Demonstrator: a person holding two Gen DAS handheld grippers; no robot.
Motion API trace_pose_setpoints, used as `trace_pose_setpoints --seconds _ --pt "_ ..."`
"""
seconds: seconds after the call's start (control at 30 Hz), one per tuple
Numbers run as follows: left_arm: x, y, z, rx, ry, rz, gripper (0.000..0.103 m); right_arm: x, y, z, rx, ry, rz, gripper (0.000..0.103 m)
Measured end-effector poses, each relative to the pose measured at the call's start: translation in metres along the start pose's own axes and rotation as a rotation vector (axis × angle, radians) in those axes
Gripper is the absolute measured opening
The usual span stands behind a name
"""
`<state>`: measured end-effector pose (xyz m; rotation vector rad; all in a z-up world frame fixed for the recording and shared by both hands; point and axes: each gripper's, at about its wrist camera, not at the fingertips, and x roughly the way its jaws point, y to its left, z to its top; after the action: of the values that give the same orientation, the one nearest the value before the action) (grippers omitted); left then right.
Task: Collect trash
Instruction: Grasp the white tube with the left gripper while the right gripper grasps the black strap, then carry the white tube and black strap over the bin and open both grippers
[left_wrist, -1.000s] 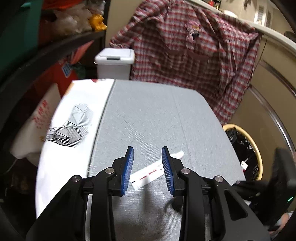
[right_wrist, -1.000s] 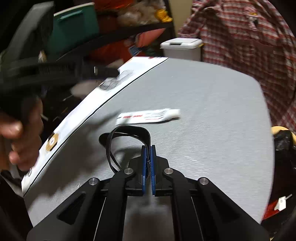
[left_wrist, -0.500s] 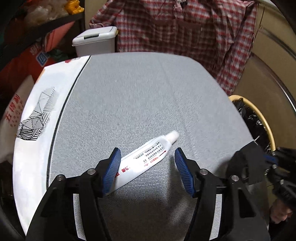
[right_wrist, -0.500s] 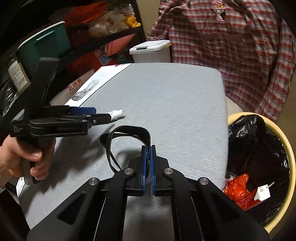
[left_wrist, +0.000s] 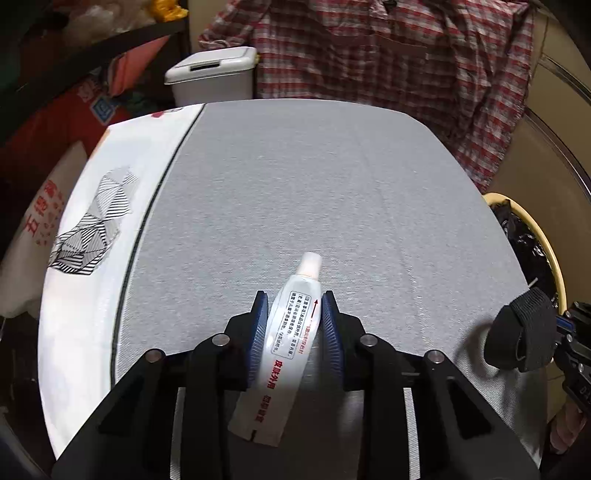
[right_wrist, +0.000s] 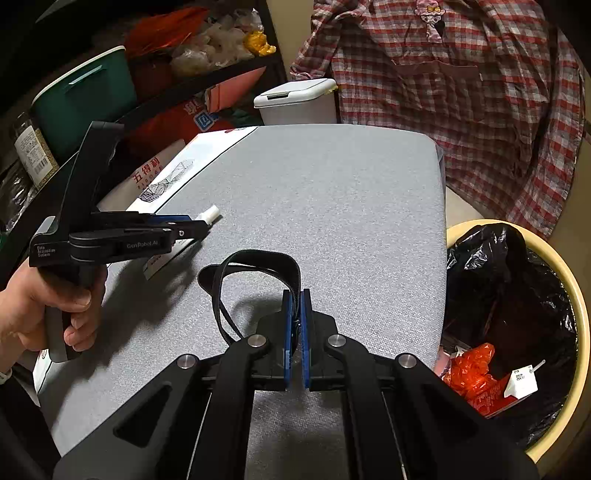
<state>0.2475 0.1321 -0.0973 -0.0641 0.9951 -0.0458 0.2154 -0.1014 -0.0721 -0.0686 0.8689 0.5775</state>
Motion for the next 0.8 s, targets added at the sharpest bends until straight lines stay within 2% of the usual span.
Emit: trace_pose_setpoints --seconds 0.37,0.8 --pt "-0.018 0.009 0.004 -0.043 -0.054 0.014 0.029 -0.008 0.003 0.006 0.002 -0.027 -0.009 0.004" --pt "-0.074 -0.005 0.010 -0.061 -0.156 -0.015 0.029 -0.048 -0.004 0.009 0.019 -0.091 -0.057 0.004"
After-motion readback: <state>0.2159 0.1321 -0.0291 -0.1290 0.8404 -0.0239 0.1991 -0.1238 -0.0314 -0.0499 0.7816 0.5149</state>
